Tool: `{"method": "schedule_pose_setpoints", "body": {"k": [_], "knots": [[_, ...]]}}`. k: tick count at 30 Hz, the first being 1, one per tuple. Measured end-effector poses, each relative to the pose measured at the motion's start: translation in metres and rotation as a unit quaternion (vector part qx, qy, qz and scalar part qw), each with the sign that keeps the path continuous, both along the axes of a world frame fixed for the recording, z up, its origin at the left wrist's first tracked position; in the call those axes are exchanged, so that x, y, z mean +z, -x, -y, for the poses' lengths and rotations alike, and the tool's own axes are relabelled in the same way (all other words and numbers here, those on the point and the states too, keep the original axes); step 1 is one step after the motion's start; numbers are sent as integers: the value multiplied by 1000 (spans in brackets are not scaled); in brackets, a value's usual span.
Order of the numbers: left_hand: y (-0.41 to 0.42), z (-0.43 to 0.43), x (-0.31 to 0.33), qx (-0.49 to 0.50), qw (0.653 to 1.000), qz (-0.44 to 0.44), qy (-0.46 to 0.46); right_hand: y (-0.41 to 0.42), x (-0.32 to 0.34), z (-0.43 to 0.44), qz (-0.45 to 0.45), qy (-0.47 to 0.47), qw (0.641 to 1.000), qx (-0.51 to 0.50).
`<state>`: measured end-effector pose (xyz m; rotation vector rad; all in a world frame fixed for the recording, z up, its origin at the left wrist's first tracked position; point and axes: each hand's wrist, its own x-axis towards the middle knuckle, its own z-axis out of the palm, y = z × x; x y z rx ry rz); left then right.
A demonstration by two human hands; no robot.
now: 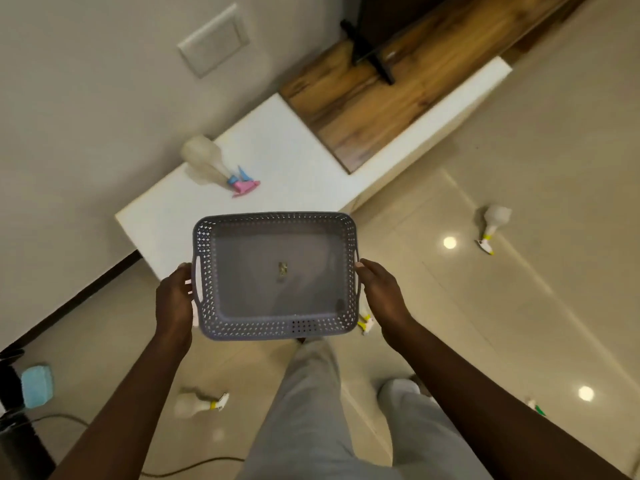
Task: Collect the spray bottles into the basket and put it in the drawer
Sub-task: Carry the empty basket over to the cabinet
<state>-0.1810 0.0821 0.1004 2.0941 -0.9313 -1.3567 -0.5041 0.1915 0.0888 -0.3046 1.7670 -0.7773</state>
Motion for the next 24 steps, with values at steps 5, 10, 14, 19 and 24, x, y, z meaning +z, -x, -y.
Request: {"method": "schedule_pose_setpoints", "body": {"k": [5, 10, 14, 19, 24], "knots": [[110, -48, 29, -83, 997, -6, 2, 94, 23, -88, -24, 13, 997, -74], [224, -104, 35, -151, 988, -9, 4, 180, 28, -189, -48, 23, 985, -164], [295, -140, 34, -205, 979, 7, 5, 227, 25, -252, -56, 17, 976, -211], [395, -186, 9, -296, 955, 9, -9, 287, -4, -334, -53, -14, 955, -292], [468, -207, -52, -380, 924, 17, -33, 322, -68, -381, -50, -58, 937, -342]]}}
